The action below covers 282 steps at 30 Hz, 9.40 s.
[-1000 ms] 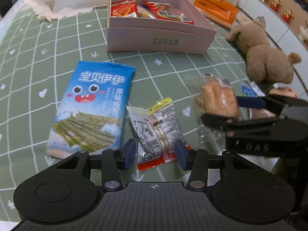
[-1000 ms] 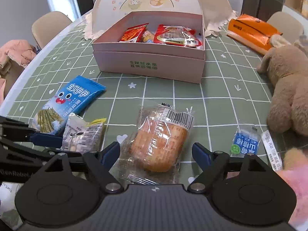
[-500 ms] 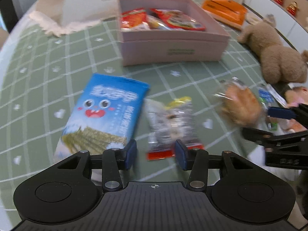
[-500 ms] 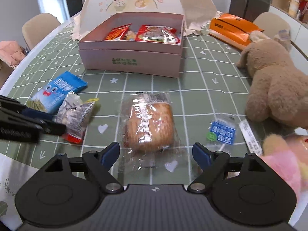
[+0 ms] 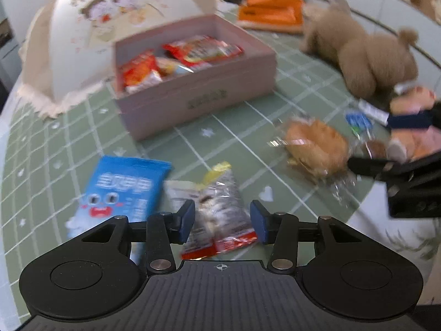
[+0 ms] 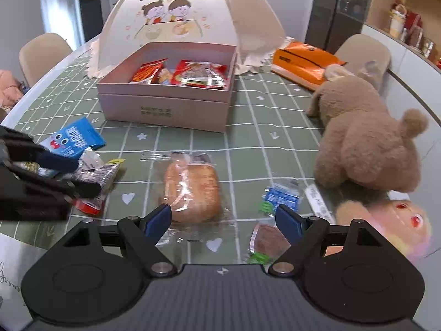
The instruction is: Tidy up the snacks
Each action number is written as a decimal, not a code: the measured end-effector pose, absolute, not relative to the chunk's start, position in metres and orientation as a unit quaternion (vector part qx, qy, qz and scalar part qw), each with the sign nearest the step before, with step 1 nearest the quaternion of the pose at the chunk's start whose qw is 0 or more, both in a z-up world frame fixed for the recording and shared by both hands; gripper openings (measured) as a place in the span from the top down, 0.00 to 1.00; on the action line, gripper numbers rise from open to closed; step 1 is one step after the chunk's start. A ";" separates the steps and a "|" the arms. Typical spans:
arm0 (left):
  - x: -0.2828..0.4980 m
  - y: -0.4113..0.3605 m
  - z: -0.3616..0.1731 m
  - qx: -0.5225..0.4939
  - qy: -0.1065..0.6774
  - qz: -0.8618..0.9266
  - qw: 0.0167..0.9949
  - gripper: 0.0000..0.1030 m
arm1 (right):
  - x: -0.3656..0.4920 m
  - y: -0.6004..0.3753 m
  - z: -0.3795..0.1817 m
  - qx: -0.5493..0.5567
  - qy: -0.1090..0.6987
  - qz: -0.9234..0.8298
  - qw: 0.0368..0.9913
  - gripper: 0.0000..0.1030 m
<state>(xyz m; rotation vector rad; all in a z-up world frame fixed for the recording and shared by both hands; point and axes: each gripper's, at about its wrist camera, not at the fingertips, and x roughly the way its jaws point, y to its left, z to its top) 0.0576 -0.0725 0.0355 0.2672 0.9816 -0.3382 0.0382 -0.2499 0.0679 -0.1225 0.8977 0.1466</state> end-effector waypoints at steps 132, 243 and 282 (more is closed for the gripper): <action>0.059 0.075 0.051 -0.072 0.474 -0.091 0.873 0.48 | 0.059 -0.183 0.069 -0.083 0.500 0.232 0.830 0.25; 0.091 0.031 0.100 -0.217 0.423 -0.259 0.841 0.87 | 0.061 -0.241 0.119 0.027 0.454 0.171 0.874 0.65; 0.050 -0.047 0.045 0.124 0.483 -0.164 0.851 0.26 | 0.040 -0.272 0.038 0.044 0.518 0.070 0.851 0.16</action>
